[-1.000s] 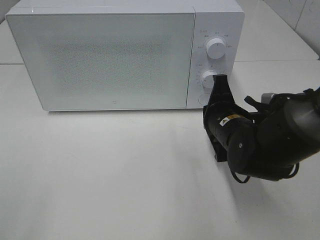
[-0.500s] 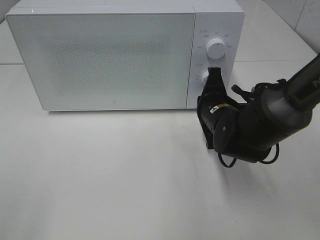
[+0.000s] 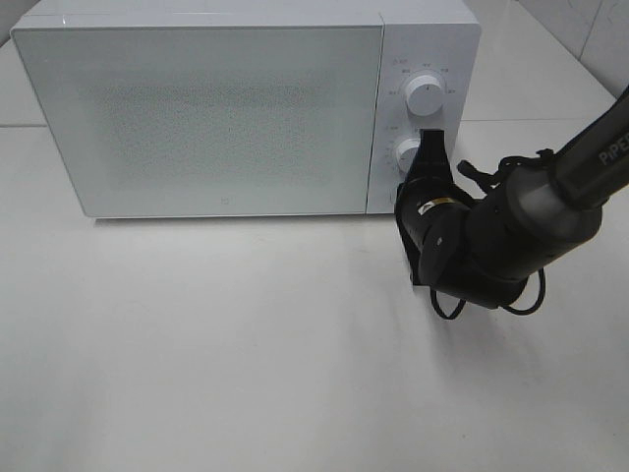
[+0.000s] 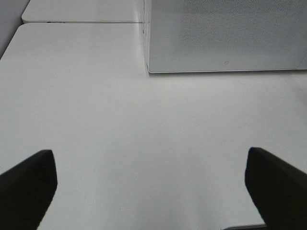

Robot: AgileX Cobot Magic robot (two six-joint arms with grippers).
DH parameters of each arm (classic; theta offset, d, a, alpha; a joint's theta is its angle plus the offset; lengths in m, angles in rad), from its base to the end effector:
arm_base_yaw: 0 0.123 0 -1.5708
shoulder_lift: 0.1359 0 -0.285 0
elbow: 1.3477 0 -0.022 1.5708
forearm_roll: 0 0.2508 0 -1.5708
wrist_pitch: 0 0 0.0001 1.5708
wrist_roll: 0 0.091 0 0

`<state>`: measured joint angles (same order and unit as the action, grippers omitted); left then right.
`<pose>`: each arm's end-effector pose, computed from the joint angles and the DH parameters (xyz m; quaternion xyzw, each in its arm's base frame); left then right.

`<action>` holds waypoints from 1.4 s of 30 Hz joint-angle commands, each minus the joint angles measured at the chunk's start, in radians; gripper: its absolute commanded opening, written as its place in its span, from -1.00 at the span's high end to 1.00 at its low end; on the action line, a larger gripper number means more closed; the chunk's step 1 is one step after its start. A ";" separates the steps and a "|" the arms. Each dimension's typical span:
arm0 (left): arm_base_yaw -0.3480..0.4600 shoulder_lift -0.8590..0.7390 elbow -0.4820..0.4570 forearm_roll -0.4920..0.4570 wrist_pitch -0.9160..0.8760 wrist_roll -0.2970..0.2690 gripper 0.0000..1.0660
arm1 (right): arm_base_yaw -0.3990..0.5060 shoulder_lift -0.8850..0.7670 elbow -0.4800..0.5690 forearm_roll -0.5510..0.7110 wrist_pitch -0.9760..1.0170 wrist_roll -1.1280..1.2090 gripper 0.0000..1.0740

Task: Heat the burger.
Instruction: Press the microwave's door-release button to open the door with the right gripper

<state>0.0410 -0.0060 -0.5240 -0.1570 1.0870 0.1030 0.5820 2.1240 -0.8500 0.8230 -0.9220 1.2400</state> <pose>-0.0098 -0.0130 0.2825 0.0316 0.8491 -0.0405 0.5258 0.3315 0.1545 0.0861 0.6001 0.5643 0.3748 0.4253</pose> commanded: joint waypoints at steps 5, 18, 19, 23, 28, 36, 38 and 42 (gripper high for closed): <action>-0.002 -0.016 0.003 -0.003 -0.011 0.001 -0.88 | -0.011 0.030 -0.029 -0.001 0.014 0.014 1.00; -0.002 -0.016 0.003 -0.003 -0.011 0.001 -0.88 | -0.022 0.049 -0.084 0.005 0.004 -0.020 1.00; -0.002 -0.016 0.003 -0.003 -0.011 0.001 -0.88 | -0.022 0.049 -0.084 0.005 0.004 -0.020 1.00; -0.002 -0.016 0.003 -0.003 -0.011 0.001 -0.88 | -0.022 0.056 -0.098 0.002 -0.032 -0.008 1.00; -0.002 -0.016 0.003 -0.003 -0.011 0.001 -0.88 | -0.022 0.056 -0.114 -0.003 -0.074 -0.003 1.00; -0.002 -0.016 0.003 -0.003 -0.011 0.001 -0.88 | -0.022 0.056 -0.155 -0.009 -0.178 0.011 1.00; -0.002 -0.016 0.003 -0.003 -0.011 0.001 -0.88 | -0.036 0.057 -0.171 -0.010 -0.190 0.011 1.00; -0.002 -0.016 0.003 -0.003 -0.011 0.001 -0.88 | -0.055 0.084 -0.222 -0.019 -0.212 0.011 1.00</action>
<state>0.0410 -0.0060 -0.5240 -0.1570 1.0870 0.1030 0.5710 2.2200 -0.9870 0.9030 -0.9160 1.2450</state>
